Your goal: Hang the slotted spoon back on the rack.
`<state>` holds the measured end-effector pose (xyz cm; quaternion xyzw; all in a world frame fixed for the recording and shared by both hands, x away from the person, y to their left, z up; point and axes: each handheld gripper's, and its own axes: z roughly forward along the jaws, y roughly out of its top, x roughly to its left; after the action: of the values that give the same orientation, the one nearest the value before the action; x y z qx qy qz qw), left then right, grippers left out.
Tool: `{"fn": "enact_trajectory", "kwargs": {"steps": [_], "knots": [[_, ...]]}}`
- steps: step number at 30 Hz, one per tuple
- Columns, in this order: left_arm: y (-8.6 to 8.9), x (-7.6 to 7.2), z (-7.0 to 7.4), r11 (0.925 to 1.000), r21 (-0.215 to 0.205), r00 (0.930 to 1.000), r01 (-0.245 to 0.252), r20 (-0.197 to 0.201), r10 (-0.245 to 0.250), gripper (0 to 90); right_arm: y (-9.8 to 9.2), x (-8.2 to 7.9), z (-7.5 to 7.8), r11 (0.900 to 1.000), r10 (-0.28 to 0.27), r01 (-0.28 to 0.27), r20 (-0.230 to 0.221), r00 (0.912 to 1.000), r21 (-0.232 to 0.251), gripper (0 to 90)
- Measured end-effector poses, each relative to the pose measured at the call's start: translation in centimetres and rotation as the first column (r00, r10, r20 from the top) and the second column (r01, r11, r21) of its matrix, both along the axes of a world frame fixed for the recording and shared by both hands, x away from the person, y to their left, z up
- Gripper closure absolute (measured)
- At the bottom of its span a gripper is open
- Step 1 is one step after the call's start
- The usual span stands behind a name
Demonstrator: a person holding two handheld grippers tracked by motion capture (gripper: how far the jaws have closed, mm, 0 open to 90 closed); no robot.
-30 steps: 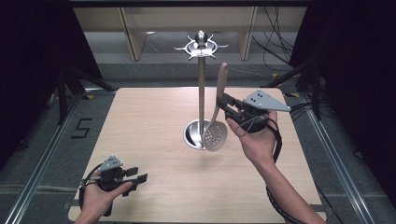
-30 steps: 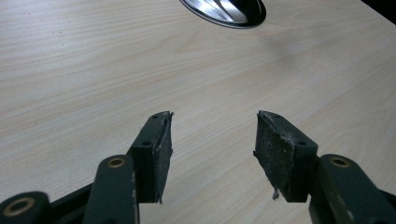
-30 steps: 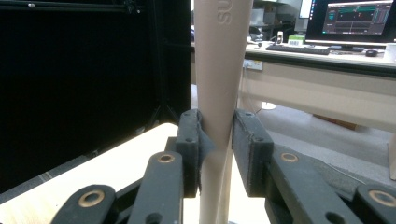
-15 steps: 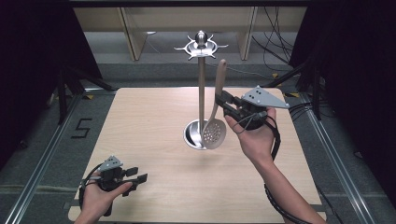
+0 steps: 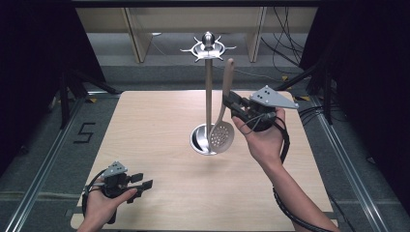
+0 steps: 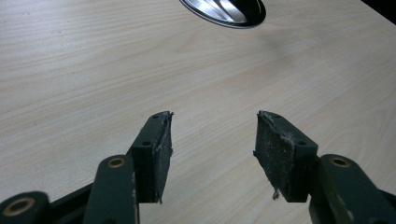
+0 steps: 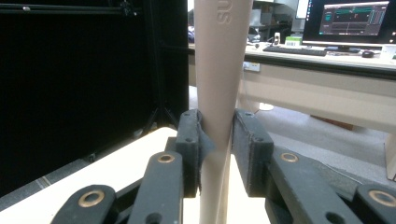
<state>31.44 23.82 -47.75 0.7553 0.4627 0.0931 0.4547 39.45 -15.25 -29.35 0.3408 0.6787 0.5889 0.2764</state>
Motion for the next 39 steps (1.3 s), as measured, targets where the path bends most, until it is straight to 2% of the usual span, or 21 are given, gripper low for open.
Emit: {"fn": "enact_trajectory", "kwargs": {"steps": [3, 7, 8, 9, 10, 13, 21, 25, 27, 28, 30, 34, 35, 37, 38, 39], "knots": [[0.0, 0.0, 0.0, 1.0, 0.0, 1.0, 0.0, 0.0, 0.0, 45.0, -0.1, 0.3, 0.1, 1.0, -0.005, 0.006, 0.015, 0.9999, -0.014, 73.5], [0.0, 0.0, 0.0, 1.0, 0.006, 1.0, 0.003, 0.0, -0.003, 45.0, 0.0, 0.3, 0.1, 1.0, -0.002, 0.002, -0.026, 0.9997, -0.001, 73.5], [0.0, 0.0, 0.0, 1.0, 0.006, 1.0, 0.004, -0.001, -0.004, 45.0, -0.1, 0.5, 0.1, 1.0, 0.006, -0.006, -0.002, 1.0, -0.014, 73.5], [0.0, 0.0, 0.0, 1.0, 0.006, 1.0, 0.003, -0.001, -0.003, 45.0, 0.0, 0.4, 0.2, 1.0, 0.005, -0.005, -0.024, 0.9997, -0.007, 73.4], [0.0, 0.0, 0.0, 1.0, 0.006, 1.0, 0.003, -0.001, -0.003, 45.0, 0.0, 0.6, 0.1, 1.0, -0.002, 0.002, -0.014, 0.9999, -0.012, 73.4], [0.0, 0.0, 0.0, 1.0, 0.007, 1.0, 0.004, -0.001, -0.004, 45.0, 0.0, 0.7, 0.2, 1.0, 0.003, -0.003, -0.028, 0.9996, -0.01, 73.5], [0.0, 0.0, 0.0, 1.0, 0.007, 1.0, 0.004, 0.0, -0.004, 45.0, 0.1, 1.0, 0.4, 1.0, 0.012, -0.012, -0.017, 0.9998, -0.018, 73.5], [0.0, 0.0, 0.0, 1.0, 0.002, 1.0, 0.001, 0.0, -0.001, 45.0, 0.2, 1.1, 0.5, 1.0, 0.006, -0.006, -0.027, 0.9996, -0.017, 73.5], [0.0, 0.0, 0.0, 1.0, 0.0, 1.0, 0.0, 0.0, 0.0, 45.0, 0.1, 1.3, 0.6, 1.0, 0.01, -0.011, -0.01, 0.9999, -0.026, 73.5], [0.0, 0.0, 0.0, 1.0, 0.001, 1.0, -0.003, 0.0, 0.003, 45.0, 0.2, 1.2, 0.6, 1.0, 0.005, -0.006, -0.032, 0.9995, -0.016, 73.5], [0.0, 0.0, 0.0, 1.0, 0.001, 1.0, -0.003, -0.001, 0.003, 45.0, 0.2, 1.3, 0.6, 0.999, 0.006, -0.007, -0.023, 0.9997, -0.033, 73.5], [0.0, 0.0, 0.0, 1.0, 0.001, 1.0, -0.003, 0.0, 0.003, 45.0, 0.3, 1.4, 0.6, 0.999, 0.011, -0.011, -0.026, 0.9996, -0.032, 73.4], [0.0, 0.0, 0.0, 1.0, 0.0, 1.0, -0.001, 0.0, 0.001, 45.0, 0.2, 1.5, 0.7, 0.999, 0.014, -0.014, -0.015, 0.9998, -0.041, 73.5], [0.0, 0.0, 0.0, 1.0, 0.0, 1.0, -0.002, 0.0, 0.002, 45.0, 0.3, 1.6, 0.7, 0.999, 0.011, -0.011, -0.015, 0.9998, -0.034, 73.4], [0.1, 0.0, 0.0, 1.0, 0.0, 1.0, -0.002, -0.001, 0.002, 45.0, 0.3, 1.6, 0.7, 1.0, 0.011, -0.012, -0.034, 0.9993, -0.023, 73.5], [0.1, 0.0, 0.0, 1.0, 0.003, 1.0, -0.001, -0.001, 0.001, 45.0, 0.3, 1.7, 0.7, 0.999, 0.02, -0.021, -0.032, 0.9993, -0.032, 73.4]]}}
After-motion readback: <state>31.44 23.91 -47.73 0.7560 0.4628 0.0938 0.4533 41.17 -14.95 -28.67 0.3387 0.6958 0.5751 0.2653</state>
